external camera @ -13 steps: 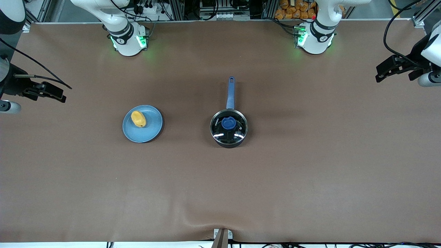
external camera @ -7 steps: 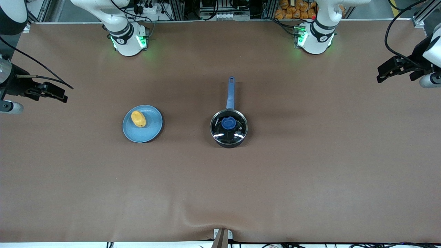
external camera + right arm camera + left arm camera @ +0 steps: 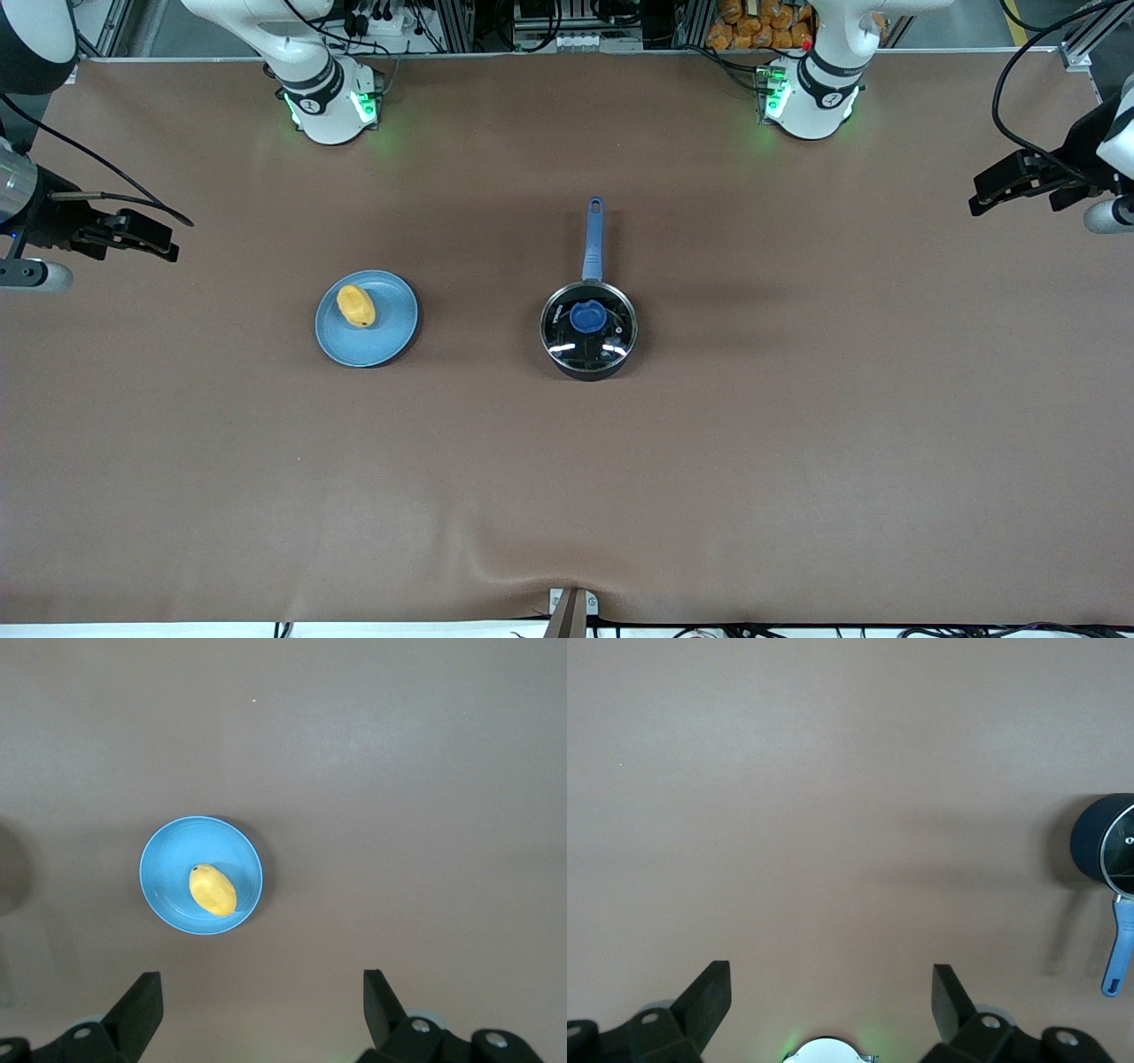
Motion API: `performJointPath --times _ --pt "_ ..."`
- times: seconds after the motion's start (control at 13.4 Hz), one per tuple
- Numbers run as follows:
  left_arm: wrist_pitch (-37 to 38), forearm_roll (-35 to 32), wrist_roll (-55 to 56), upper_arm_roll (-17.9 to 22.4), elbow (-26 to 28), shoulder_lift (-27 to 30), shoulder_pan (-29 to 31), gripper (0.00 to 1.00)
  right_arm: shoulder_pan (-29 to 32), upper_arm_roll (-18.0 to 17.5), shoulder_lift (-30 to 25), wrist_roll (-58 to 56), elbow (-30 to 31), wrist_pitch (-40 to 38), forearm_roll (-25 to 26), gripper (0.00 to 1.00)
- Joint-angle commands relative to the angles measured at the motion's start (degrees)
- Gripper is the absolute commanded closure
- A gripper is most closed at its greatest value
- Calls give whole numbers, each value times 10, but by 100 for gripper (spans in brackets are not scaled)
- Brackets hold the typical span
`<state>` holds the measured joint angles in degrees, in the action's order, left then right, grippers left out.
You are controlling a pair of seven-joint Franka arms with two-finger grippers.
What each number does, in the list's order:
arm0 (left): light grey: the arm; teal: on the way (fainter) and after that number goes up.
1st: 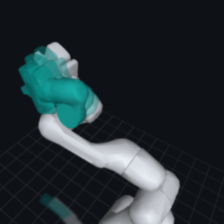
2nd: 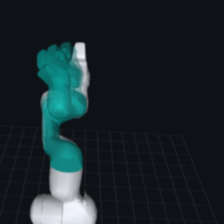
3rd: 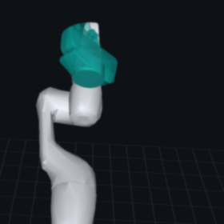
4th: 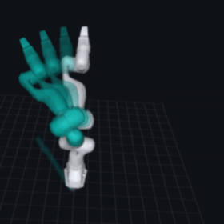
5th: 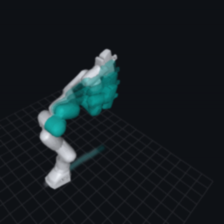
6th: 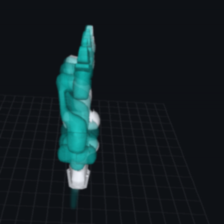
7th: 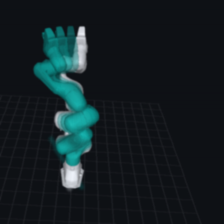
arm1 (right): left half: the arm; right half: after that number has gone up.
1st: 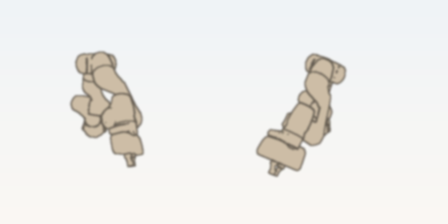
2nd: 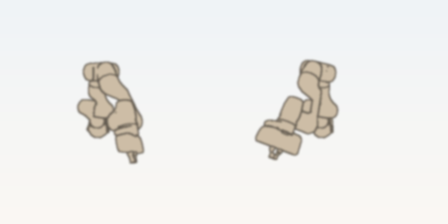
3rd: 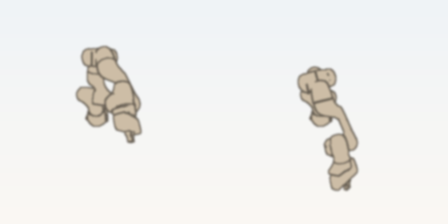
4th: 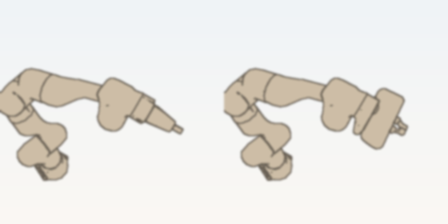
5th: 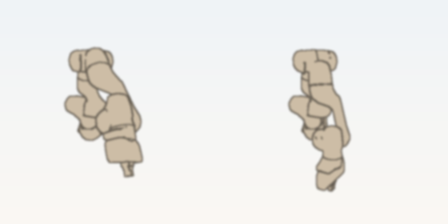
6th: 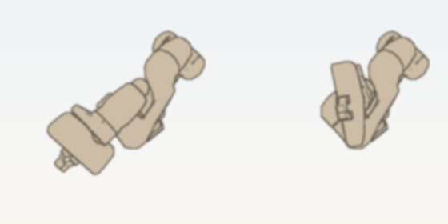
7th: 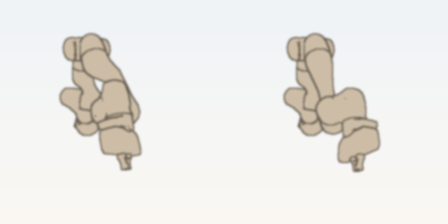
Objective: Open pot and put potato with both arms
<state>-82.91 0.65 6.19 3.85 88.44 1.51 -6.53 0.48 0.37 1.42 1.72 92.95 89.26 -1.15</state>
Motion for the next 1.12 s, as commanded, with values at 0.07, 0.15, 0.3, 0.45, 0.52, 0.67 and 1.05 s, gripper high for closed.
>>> performJointPath --times 0.07,0.15,0.3,0.45,0.52,0.67,1.05 --pt "2 -5 -20 -2 0 2 -1 0 3 -4 -26 -9 23 4 -9 0" --pt "1 -8 -21 -2 0 1 -1 0 3 -7 -25 -22 24 3 -9 0" --pt "-1 -8 -21 -2 -1 0 -5 0 3 -8 -25 -64 39 9 -8 0" --pt "-7 -5 -20 -3 -3 0 -5 0 3 -9 -24 -118 61 24 -9 0" --pt "-9 -5 -19 -3 -3 -3 -5 0 3 -14 -23 -164 70 34 -8 0" --pt "-12 -2 -9 -4 -5 -11 -10 0 3 -19 -22 -240 98 58 -7 0" --pt "-54 4 -7 -29 -6 -39 -30 0 3 -31 -24 -280 228 191 -8 0"
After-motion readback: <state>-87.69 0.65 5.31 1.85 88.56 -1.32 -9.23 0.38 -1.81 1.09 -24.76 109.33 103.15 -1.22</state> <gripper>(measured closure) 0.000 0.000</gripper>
